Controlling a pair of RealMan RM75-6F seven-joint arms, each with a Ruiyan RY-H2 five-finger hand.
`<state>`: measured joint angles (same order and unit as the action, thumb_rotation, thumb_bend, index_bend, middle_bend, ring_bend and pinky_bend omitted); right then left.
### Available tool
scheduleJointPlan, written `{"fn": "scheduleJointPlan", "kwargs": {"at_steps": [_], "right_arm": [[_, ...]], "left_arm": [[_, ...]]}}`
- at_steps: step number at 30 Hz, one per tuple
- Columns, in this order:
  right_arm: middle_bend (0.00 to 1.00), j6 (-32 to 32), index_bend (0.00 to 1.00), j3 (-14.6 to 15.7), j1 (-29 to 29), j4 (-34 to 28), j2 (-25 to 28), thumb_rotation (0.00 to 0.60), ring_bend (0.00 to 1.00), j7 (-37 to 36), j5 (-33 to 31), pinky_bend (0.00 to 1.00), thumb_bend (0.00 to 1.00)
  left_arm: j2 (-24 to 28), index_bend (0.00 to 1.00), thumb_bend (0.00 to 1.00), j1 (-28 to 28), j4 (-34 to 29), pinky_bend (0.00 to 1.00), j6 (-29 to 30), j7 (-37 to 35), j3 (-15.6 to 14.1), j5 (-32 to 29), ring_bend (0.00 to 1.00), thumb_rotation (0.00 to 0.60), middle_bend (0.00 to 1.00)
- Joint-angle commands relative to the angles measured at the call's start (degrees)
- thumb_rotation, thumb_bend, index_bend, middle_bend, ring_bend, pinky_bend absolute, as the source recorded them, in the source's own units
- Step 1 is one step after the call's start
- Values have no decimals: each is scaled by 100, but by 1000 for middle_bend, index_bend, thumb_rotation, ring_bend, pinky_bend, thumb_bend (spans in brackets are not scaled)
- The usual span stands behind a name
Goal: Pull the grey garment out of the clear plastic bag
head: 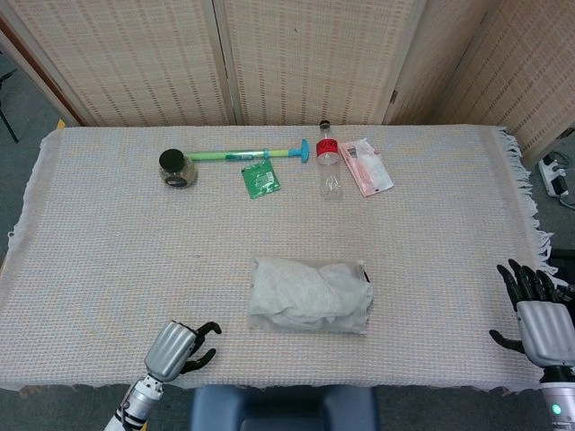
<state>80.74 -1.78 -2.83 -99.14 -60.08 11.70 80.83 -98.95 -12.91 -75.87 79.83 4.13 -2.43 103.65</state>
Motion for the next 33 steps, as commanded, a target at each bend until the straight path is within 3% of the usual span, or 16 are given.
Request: {"fn": "scheduleJointPlan", "kwargs": {"at_steps": [1, 15, 33], "right_arm": [[0, -87, 0, -26, -49, -4, 4, 600, 0, 17, -84, 0, 50], [0, -252, 0, -9, -102, -71, 58, 600, 0, 43, -215, 0, 51], [0, -333, 0, 12, -124, -124, 197, 600, 0, -147, -233, 0, 51]], "left_arm": [[-330, 439, 293, -82, 270, 1000, 38, 275, 132, -65, 1000, 600, 1000], [-1552, 465, 263, -406, 1461, 1000, 285, 332, 216, 14, 1000, 600, 1000], [-2399, 480, 301, -749, 2798, 1000, 401, 189, 272, -173, 1000, 600, 1000]]}}
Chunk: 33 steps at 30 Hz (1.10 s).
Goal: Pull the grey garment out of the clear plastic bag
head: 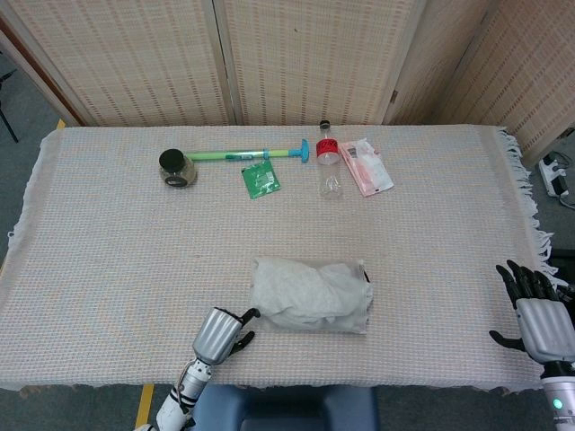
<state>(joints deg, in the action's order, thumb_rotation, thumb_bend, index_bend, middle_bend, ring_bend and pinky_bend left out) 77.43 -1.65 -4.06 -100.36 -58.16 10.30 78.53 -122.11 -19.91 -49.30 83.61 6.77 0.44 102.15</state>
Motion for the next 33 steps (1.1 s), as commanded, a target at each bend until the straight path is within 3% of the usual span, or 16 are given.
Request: {"fn": "scheduleJointPlan", "kwargs": {"at_steps": [1, 12, 26, 33], "right_arm": [[0, -3, 0, -1, -2, -3, 10, 600, 0, -11, -5, 0, 51], [0, -108, 0, 15, -41, -21, 46, 600, 0, -30, -59, 0, 51], [0, -230, 0, 35, -92, -49, 79, 600, 0, -34, -124, 0, 52], [0, -253, 0, 45, -108, -60, 64, 600, 0, 16, -149, 0, 51]], "left_arm": [[-112, 487, 302, -61, 204, 1000, 22, -100, -25, -31, 1000, 600, 1000], [-434, 524, 415, -244, 853, 1000, 93, -406, -50, -124, 1000, 600, 1000], [-780, 624, 416, -430, 1570, 1000, 252, -918, -65, -245, 1000, 600, 1000], [-789, 670, 511, -458, 1586, 1000, 303, -951, -96, -298, 1000, 600, 1000]]}}
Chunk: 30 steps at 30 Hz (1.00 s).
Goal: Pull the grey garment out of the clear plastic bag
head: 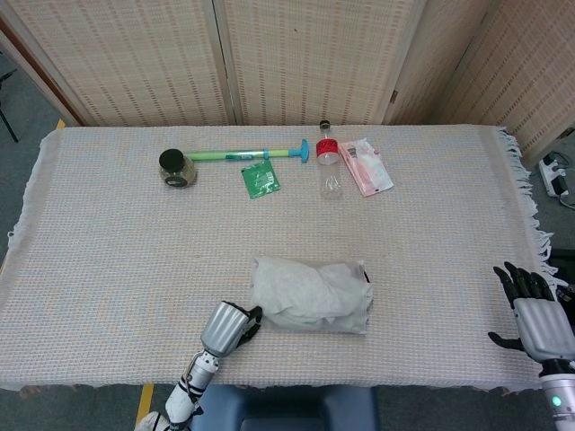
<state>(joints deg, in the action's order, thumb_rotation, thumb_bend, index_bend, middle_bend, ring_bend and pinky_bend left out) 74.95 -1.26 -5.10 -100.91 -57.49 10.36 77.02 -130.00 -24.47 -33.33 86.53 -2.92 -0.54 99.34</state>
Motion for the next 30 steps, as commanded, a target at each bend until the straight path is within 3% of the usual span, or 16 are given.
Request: {"fn": "scheduleJointPlan", "kwargs": {"at_steps": [1, 8, 13, 17, 20, 24, 30], "right_arm": [[0, -6, 0, 9, -6, -9, -5, 600, 0, 18, 7, 0, 51], [0, -16, 0, 19, -29, 13, -57, 600, 0, 62, 33, 0, 52], [0, 58, 4, -35, -145, 391, -455, 600, 0, -44, 341, 0, 67], [0, -141, 235, -25, -387, 843, -884, 600, 0, -478, 718, 0, 112], [0, -358, 351, -26, -630, 1178, -1202, 600, 0, -729, 957, 0, 144], [0, -651, 408, -89, -953, 1582, -1661, 600, 0, -1078, 1094, 0, 157], [0, -839, 404, -186, -1276, 2187, -2382, 600, 0, -1569, 1152, 0, 161]], "left_arm": [[-1, 672, 526, 0, -17, 1000, 20, 31, 6, -30, 1000, 600, 1000], [32, 689, 569, 52, -113, 1000, 135, 59, -48, -68, 1000, 600, 1000], [203, 696, 569, 145, -412, 1000, 274, 97, -175, -17, 1000, 600, 1000], [386, 697, 569, 175, -766, 1000, 335, 272, -260, 45, 1000, 600, 1000], [472, 698, 568, 169, -953, 1000, 297, 400, -267, 43, 1000, 600, 1000], [538, 698, 568, 157, -1109, 1000, 250, 484, -224, 3, 1000, 600, 1000], [592, 699, 564, 131, -1207, 1000, 215, 540, -214, 7, 1000, 600, 1000]]}}
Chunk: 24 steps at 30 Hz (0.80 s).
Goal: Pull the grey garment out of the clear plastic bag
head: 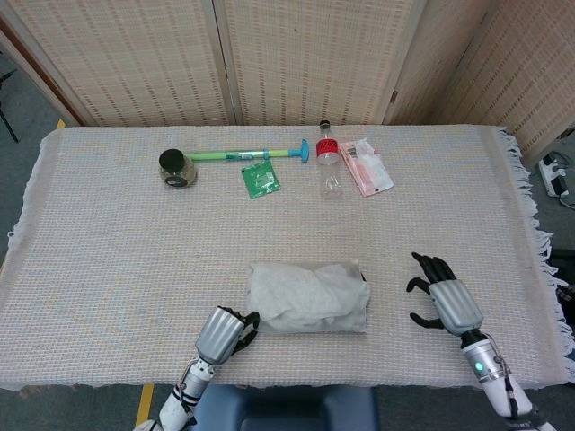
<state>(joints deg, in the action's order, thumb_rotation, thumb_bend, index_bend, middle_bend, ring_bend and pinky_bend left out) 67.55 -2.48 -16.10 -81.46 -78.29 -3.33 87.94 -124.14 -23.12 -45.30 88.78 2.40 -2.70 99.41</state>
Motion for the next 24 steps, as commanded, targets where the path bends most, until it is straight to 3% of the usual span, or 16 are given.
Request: {"fn": "scheduleJointPlan", "kwargs": {"at_steps": [1, 11, 24], "right_arm": [[0, -82, 403, -82, -206, 309, -395, 600, 0, -252, 73, 0, 160], [0, 38, 390, -153, -451, 906, -1105, 600, 0, -823, 148, 0, 161], [0, -276, 359, -20, -696, 1246, -1541, 600, 0, -1276, 82, 0, 159]], "left_arm": [[10, 700, 563, -7, -23, 1000, -17, 10, 5, -4, 1000, 600, 1000], [96, 701, 563, -64, -72, 1000, -10, -28, 109, -41, 1000, 600, 1000], [154, 705, 563, -119, -114, 1000, -61, -11, 184, -94, 1000, 600, 1000]]}}
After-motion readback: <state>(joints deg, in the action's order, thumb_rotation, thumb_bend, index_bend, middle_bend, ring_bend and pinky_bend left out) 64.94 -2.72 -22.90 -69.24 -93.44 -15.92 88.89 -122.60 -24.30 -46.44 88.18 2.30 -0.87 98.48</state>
